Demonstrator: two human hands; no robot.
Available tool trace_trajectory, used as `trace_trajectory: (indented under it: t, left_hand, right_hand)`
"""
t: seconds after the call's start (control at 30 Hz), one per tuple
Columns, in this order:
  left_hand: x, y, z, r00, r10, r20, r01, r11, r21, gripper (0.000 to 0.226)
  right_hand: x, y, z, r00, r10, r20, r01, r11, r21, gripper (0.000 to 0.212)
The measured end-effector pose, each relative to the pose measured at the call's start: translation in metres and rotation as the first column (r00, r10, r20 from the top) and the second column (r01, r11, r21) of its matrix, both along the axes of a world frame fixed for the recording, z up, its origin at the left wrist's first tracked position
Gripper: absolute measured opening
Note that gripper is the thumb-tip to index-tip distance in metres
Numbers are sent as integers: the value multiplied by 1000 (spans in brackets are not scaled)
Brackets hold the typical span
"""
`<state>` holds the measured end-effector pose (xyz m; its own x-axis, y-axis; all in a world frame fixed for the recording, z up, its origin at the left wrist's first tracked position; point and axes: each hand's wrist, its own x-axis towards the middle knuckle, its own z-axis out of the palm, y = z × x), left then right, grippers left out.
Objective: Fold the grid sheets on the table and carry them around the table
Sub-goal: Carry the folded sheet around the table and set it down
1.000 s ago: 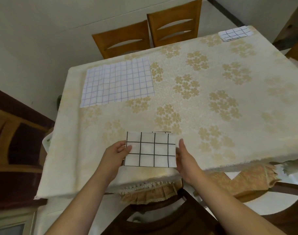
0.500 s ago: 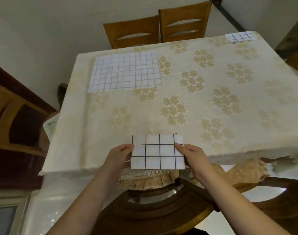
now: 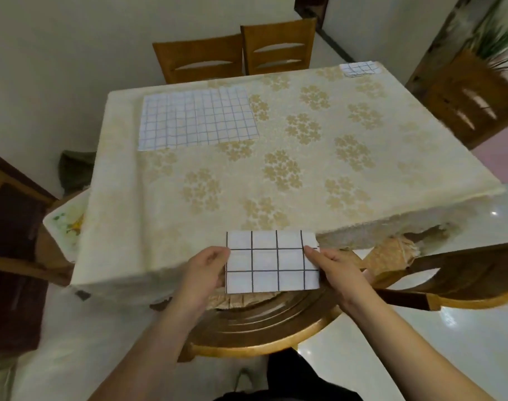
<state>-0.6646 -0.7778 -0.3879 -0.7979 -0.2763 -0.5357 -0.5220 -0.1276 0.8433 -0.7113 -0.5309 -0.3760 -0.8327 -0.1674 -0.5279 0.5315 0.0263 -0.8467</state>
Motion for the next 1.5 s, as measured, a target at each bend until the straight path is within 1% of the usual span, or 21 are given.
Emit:
trace_trajectory:
  t: [0.1,0.2,0.3,0.4,0.53,0.63,0.73,0.87,0.97,1.1,1.27,1.37,1.47,1.5]
  left_hand:
    - [12,11,-2,994,-110,1,110,994,14,15]
    - [18,23,-5,970,-242,12,241,970,18,17]
    - [16,41,-6,946,-323,22,323,946,23,20]
    - [13,67,-3,933,-360,17,360,933,15,17]
    - [17,109,6,904,-425,-34,426,904,35,15]
    - [24,148,12,880,-473,-41,474,879,48,10]
    - [29,193,11,829,-557,-40,558,829,32,14]
    - [45,259,4,744,-668,-22,667,744,-49,16]
    - [66,313,1,676,-737,-20,734,676,-73,14]
    - [98,383,5,621,-784,-10,782,621,-52,13]
    - [124,446,15,637,-769,55,771,637,-21,15]
    - [129,466,18,616,-785,66,787,617,-10,19]
    - [127,481,22,600,-798,55,800,598,-41,19]
    - [124,485,22,600,-798,48,800,598,-55,19]
  right_hand:
    - [25,13,1,995,-94,14,95,995,-21,21]
    - [51,28,-1,981,-196,17,195,980,39,24]
    - [78,49,0,961,-278,5,277,959,63,24]
    - [102,71,4,944,-330,-26,331,941,73,27]
    - [132,105,5,892,-444,-83,451,887,102,31]
    - [155,137,8,843,-527,-107,537,838,98,24]
    - [184,174,12,785,-609,-116,618,782,76,18]
    - [231,233,12,697,-688,-200,715,689,119,14]
    - [266,277,9,648,-736,-196,760,642,102,13]
    - [306,332,0,577,-804,-145,816,574,66,13]
    - [337,380,-3,530,-842,-96,848,529,39,17]
    - [343,399,-5,499,-864,-66,866,499,17,20]
    - [340,414,-8,486,-871,-77,873,487,5,35]
    - [337,419,-10,480,-874,-74,877,481,6,36]
